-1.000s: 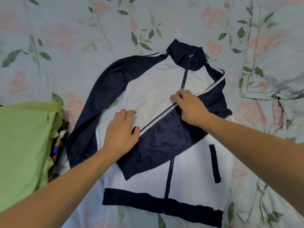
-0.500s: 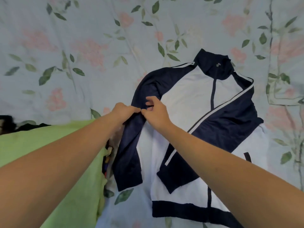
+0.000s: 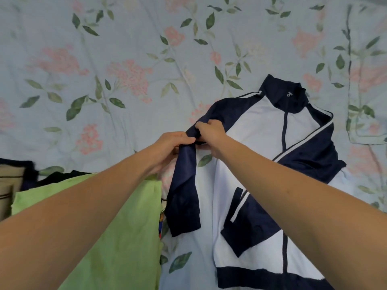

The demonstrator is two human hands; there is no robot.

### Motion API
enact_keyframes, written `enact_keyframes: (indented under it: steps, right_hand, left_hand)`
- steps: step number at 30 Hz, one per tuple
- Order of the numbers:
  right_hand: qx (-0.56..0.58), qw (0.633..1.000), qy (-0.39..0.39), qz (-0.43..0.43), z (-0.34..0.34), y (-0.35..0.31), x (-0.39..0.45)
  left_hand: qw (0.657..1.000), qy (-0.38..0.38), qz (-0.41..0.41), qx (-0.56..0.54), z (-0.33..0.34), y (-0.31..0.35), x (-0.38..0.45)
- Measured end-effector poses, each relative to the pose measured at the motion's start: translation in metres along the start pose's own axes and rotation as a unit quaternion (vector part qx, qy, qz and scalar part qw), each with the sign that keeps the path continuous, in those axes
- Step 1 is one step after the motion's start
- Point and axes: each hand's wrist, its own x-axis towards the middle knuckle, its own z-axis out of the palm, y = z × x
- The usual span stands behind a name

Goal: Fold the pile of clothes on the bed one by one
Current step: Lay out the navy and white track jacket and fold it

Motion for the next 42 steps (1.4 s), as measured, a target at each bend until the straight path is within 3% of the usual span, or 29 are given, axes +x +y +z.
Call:
enact_keyframes:
  steps: [4, 9, 13, 15, 18, 20, 23, 27, 32, 35, 39, 41, 42]
  right_hand:
    - [-0.023, 0.999, 0.023, -0.018, -0.005, -0.01, -0.003]
    - [-0.038, 0.997, 0.047, -0.041, -0.01, -0.031, -0.004]
    - [-0.104, 0.989, 0.043, -0.091, 0.001, -0.046, 0.001]
    - [-0.213, 0.965, 0.053, -0.145, 0.005, -0.048, 0.006]
    - [-0.395, 0.861, 0.12, -0.296, 0.008, -0.047, 0.018]
    - [-0.475, 0.802, 0.077, -0.354, 0.011, -0.052, 0.027]
    - [-0.519, 0.793, -0.089, -0.307, 0.027, -0.066, 0.036]
    - [-0.609, 0.736, -0.147, -0.258, 0.043, -0.074, 0.048]
    - [-0.536, 0.795, -0.132, -0.251, 0.057, -0.087, 0.066]
    - [-0.564, 0.777, -0.083, -0.267, 0.066, -0.087, 0.08]
    - [-0.625, 0.652, 0.131, -0.41, 0.073, -0.064, 0.082]
    - [-0.603, 0.626, 0.171, -0.463, 0.078, -0.047, 0.073]
    - [-0.591, 0.626, 0.153, -0.485, 0.08, -0.035, 0.069]
  left_hand:
    - [0.999, 0.048, 0.011, 0.006, -0.016, 0.009, -0.012]
    - [0.989, 0.002, -0.066, 0.129, -0.054, 0.052, -0.032]
    - [0.947, 0.076, -0.062, 0.306, -0.093, 0.09, -0.042]
    - [0.919, 0.093, -0.035, 0.381, -0.107, 0.099, -0.046]
    - [0.907, 0.115, -0.019, 0.405, -0.126, 0.103, -0.048]
    - [0.893, 0.125, -0.003, 0.432, -0.14, 0.102, -0.046]
    - [0.883, 0.129, 0.006, 0.45, -0.161, 0.097, -0.04]
    - [0.865, 0.135, -0.017, 0.484, -0.186, 0.097, -0.035]
    - [0.807, 0.186, -0.034, 0.559, -0.234, 0.095, -0.04]
    - [0.761, 0.278, 0.004, 0.587, -0.255, 0.087, -0.038]
    - [0.649, 0.413, 0.051, 0.636, -0.271, 0.061, -0.034]
    - [0.638, 0.408, 0.144, 0.636, -0.262, 0.05, -0.033]
    - [0.652, 0.351, 0.181, 0.647, -0.255, 0.044, -0.031]
